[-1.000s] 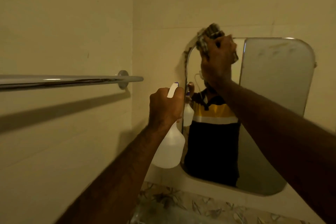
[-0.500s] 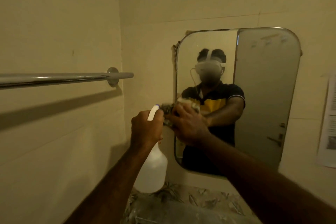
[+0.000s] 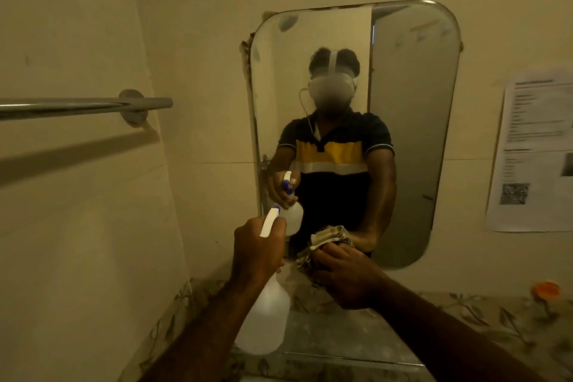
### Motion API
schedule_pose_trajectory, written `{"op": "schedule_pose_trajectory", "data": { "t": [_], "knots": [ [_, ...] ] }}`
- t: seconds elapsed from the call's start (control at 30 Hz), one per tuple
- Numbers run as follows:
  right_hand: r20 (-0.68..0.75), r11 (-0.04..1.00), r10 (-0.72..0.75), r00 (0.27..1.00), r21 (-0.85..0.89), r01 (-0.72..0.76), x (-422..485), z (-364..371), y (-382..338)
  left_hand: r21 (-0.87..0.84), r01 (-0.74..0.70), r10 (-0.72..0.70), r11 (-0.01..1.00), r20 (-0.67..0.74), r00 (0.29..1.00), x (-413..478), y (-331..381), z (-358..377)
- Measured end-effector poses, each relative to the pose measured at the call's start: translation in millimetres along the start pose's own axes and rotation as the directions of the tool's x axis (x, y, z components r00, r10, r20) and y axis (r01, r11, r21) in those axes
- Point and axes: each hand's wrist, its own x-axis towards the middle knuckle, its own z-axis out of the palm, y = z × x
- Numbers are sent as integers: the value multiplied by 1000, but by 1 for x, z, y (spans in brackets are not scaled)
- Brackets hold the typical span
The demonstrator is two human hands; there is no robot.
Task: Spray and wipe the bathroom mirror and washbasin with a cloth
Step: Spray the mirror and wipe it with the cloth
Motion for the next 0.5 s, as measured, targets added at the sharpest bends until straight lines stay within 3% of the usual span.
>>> {"op": "schedule_pose_trajectory", "data": {
  "t": [0.2, 0.5],
  "knots": [
    [-88, 999, 21, 996, -34, -24, -63, -13, 42, -36, 24, -22, 999, 41, 999, -14, 4, 26],
    [-108, 996, 71, 992, -52, -77, -107, -34, 83, -63, -4, 9, 998, 81, 997, -16, 26, 44]
  ]
}}
